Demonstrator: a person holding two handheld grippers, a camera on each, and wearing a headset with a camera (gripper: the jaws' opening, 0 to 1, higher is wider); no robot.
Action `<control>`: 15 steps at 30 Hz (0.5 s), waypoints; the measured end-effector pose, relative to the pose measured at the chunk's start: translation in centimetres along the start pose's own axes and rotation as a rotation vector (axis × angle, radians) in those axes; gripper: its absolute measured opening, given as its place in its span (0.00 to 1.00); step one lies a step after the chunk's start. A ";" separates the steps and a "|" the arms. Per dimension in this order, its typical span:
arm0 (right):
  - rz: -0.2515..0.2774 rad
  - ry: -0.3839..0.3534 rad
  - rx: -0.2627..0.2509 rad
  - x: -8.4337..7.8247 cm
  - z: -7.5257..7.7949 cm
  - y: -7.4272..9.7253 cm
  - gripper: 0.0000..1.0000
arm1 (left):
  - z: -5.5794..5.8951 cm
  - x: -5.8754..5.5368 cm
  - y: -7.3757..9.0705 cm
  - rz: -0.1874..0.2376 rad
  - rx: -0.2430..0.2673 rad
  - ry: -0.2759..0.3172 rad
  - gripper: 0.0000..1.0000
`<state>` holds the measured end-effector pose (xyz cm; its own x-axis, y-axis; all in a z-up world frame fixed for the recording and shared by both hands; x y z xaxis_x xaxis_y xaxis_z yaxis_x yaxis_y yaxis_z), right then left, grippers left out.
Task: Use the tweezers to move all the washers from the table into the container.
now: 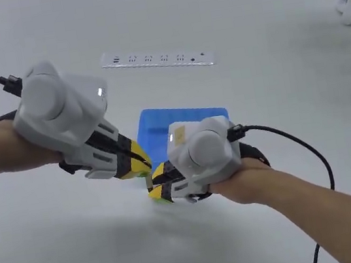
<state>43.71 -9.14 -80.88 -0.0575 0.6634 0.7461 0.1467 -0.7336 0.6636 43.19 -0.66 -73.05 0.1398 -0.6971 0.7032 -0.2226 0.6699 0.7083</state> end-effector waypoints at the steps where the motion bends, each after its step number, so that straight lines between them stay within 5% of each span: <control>1: 0.001 -0.002 0.000 0.0 0.0 0.0 0.13 | 0.0 0.0 0.0 0.000 -0.003 0.001 0.06; 15: -0.006 -0.014 0.001 0.1 0.2 0.0 0.10 | -0.1 -0.2 0.0 -0.007 -0.010 0.008 0.05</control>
<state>43.89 -9.08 -80.81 -0.0444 0.6696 0.7414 0.1479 -0.7295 0.6678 43.21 -0.46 -73.20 0.1486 -0.6997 0.6988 -0.2121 0.6676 0.7136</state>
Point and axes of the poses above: the centre of the closed fingertips' face, and the gripper's own axes: y roughly backward along the fingers, z roughly to its right, x roughly out of its top, the point moved 8 cm from there along y, roughly backward along the fingers, and after that the axes turned 7 degrees about x, right-handed, at the moved point
